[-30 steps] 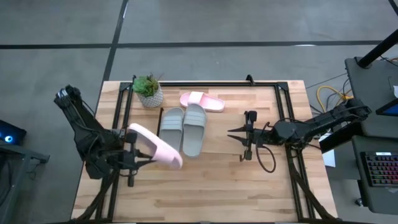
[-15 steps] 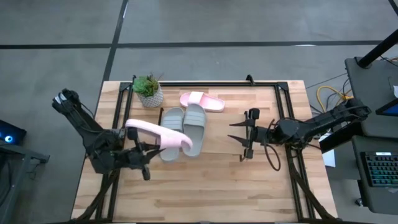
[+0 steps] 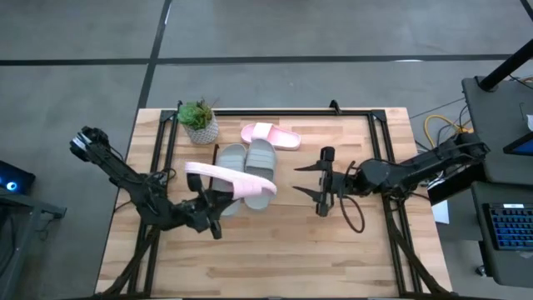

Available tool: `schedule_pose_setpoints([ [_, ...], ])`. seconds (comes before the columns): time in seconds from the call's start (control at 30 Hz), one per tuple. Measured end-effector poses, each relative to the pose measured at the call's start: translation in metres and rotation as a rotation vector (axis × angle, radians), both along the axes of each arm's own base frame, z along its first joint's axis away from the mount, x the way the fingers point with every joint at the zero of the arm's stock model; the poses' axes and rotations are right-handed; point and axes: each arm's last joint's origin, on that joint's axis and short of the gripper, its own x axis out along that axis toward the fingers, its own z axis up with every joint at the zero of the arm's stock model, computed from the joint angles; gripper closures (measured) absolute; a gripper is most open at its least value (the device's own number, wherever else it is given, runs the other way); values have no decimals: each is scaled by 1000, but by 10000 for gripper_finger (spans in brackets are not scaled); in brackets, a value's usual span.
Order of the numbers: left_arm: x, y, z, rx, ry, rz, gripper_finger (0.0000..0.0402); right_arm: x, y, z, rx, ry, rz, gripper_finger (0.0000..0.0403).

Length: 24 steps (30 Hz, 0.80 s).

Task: Pick and place slides into the shelf
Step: Put the bottom pink slide on the shelf

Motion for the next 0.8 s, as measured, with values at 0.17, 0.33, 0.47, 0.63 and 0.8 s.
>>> schedule_pose_setpoints([
  [0.17,5,2,1,28,-16,-15,401,12,4,7,-8,22,2,193],
  [0.33,8,7,0,31,-13,6,401,16,5,14,-20,60,2,193],
  [0.47,8,9,1,50,-5,13,401,17,5,17,-36,81,2,193],
  [0.63,8,14,2,44,-10,30,401,17,8,20,-115,109,4,193],
  [0.8,8,20,6,-7,-36,47,401,16,12,23,-178,114,12,193],
])
